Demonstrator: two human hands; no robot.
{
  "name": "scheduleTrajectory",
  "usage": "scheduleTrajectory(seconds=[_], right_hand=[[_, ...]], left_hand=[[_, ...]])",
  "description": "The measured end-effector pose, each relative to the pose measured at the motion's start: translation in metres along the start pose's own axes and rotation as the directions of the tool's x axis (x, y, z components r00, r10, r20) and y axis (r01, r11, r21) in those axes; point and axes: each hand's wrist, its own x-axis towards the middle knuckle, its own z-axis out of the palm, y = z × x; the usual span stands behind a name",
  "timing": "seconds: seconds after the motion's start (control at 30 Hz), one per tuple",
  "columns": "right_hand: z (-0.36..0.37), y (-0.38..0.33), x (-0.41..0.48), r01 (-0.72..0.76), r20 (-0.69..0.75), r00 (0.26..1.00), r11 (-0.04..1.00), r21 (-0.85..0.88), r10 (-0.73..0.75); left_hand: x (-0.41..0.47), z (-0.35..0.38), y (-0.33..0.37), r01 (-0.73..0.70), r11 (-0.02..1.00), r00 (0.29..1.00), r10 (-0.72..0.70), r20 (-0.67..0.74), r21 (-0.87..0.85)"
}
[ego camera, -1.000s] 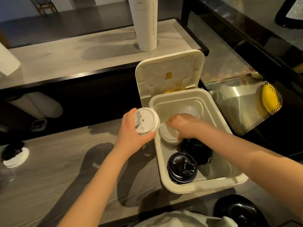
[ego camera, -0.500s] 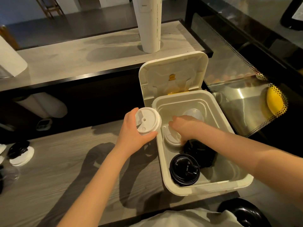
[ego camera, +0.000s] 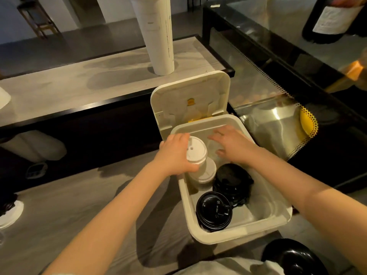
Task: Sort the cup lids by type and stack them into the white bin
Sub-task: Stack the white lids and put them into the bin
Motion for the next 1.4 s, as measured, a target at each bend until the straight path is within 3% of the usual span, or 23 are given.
scheduleTrajectory(seconds=[0.1,0.27,0.37,0.57,1.07,1.3,1.4], right_hand=[[-0.001,0.01,0.002,-0.066,0.117,0.991,0.997,0.038,0.061],[0.0,0.014,0.012,-0.175,0.061,0.984,0.979,0.109,0.169],[0.004,0.014,0.014,-0.182,0.085,0.982,0.972,0.146,0.171],[0.006,0.014,0.011,-0.159,0.041,0.987,0.981,0.111,0.155],[0.007,0.008,0.003,-0.201,0.035,0.98,0.969,0.144,0.198],[0.004,-0.005,-0.004,-0.207,0.069,0.977,0.975,0.076,0.202],[-0.008,-0.015,-0.006,-0.206,-0.002,0.978,0.968,0.147,0.208]], left_hand=[[0.016,0.002,0.019,-0.092,0.99,0.991,0.08,0.109,0.105],[0.03,0.022,0.038,-0.094,0.938,0.946,-0.02,0.324,0.333],[0.037,0.028,0.043,-0.056,0.92,0.92,-0.102,0.377,0.387],[0.043,0.033,0.05,-0.139,0.865,0.9,-0.092,0.426,0.482],[0.057,0.029,0.049,-0.05,0.853,0.881,-0.207,0.425,0.519],[0.047,0.031,0.047,-0.027,0.868,0.914,-0.18,0.365,0.496],[0.029,0.016,0.031,-0.046,0.929,0.967,-0.051,0.251,0.367]])
